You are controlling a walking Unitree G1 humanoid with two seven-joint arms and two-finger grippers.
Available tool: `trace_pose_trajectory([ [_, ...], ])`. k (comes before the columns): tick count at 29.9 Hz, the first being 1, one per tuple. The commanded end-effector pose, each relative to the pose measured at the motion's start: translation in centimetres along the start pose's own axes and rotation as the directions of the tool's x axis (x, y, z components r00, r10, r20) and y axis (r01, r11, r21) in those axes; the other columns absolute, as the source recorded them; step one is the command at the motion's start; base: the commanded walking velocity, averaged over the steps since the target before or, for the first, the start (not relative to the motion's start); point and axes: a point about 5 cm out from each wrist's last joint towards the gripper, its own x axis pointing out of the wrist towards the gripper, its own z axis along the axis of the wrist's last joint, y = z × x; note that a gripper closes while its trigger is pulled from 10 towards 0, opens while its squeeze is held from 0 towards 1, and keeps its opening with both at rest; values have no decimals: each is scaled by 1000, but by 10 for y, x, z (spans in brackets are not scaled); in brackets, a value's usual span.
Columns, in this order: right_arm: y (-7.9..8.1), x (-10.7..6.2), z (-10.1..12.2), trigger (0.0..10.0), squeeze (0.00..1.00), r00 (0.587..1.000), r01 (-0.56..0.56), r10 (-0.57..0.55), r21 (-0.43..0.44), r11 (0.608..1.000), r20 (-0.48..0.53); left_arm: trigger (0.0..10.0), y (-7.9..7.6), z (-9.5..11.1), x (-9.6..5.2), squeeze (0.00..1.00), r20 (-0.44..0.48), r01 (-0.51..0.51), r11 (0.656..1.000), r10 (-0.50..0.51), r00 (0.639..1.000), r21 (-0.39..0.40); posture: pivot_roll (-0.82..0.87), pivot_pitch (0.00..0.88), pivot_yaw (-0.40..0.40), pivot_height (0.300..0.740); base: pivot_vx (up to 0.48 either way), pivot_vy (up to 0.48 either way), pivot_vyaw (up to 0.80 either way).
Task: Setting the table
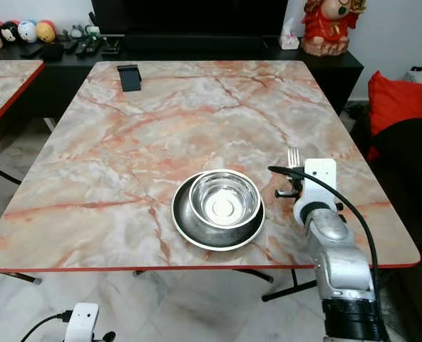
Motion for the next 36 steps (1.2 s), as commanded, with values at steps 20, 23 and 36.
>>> trace_pose_trajectory([
  [20, 6, 11, -20, 10000, 0, 996, -25, 31, 77, 997, -78, 10000, 4, -6, -1, 0, -28, -15, 1000, 15, 999, -1, -104, 38, -20, 740, 0, 0, 0],
  [23, 7, 13, -21, 10000, 0, 998, -16, 21, 90, 996, -59, 10000, 4, -6, -1, 0, -29, -16, 1000, 16, 999, 0, -100, 38, -19, 740, 0, 0, 0],
  [36, 22, 24, -21, 10000, 0, 998, -58, 54, 107, 993, 31, 10000, 6, -6, -1, 0, -33, -19, 1000, 19, 999, -4, -89, 54, -21, 740, 0, 0, 0],
])
